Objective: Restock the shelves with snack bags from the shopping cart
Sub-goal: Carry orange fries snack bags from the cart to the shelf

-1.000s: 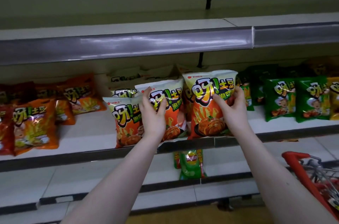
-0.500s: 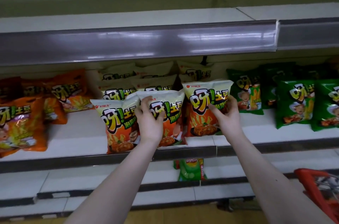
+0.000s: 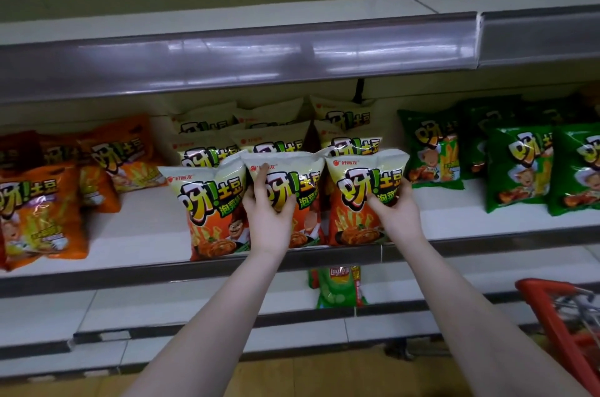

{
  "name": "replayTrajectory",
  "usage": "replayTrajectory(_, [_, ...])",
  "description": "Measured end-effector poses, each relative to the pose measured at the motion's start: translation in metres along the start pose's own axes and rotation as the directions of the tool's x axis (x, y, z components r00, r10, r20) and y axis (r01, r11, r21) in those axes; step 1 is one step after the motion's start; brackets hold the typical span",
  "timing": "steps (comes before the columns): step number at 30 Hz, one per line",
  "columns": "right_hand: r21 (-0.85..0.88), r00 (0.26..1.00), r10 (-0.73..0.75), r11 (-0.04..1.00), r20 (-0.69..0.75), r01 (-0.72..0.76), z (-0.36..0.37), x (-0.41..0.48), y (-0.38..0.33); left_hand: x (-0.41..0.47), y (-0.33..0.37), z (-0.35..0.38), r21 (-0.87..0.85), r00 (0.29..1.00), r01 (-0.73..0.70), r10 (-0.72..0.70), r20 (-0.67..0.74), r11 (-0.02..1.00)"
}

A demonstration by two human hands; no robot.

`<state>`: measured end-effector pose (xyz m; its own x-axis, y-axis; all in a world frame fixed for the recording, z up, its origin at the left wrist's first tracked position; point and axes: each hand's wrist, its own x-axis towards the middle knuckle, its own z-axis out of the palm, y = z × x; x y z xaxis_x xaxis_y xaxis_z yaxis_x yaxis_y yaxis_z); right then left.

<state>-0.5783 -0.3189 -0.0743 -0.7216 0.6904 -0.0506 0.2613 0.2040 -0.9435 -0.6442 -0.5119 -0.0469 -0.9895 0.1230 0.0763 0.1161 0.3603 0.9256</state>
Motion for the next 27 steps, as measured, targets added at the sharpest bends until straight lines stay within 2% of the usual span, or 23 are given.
replayTrajectory(5, [-0.093,1.0,0.02,0.995,-0.02,-0.022,-0.005,-0.008,-0.001,-0.01,0.005,-0.004,0.054,0.997,-0.044,0.047,-0.057,0.998])
replayTrajectory(8, [-0.083,1.0,0.011,0.996,-0.029,-0.014,-0.01,-0.014,0.001,-0.013,0.011,-0.007,0.086,0.989,-0.082,0.092,-0.115,0.993])
replayTrajectory(11, [-0.045,0.999,-0.002,0.999,-0.053,0.0,-0.019,-0.032,-0.015,-0.018,0.023,-0.007,0.089,0.981,-0.152,0.161,-0.105,0.984])
replayTrajectory(19, [0.024,0.968,-0.075,0.996,-0.238,0.083,-0.073,-0.073,-0.02,-0.052,0.065,0.038,0.0,0.946,-0.309,0.307,0.1,0.951])
replayTrajectory(27, [0.062,0.899,-0.046,0.995,-0.435,0.081,-0.17,-0.124,0.004,-0.112,0.106,0.122,-0.141,0.843,-0.369,0.395,0.365,0.919])
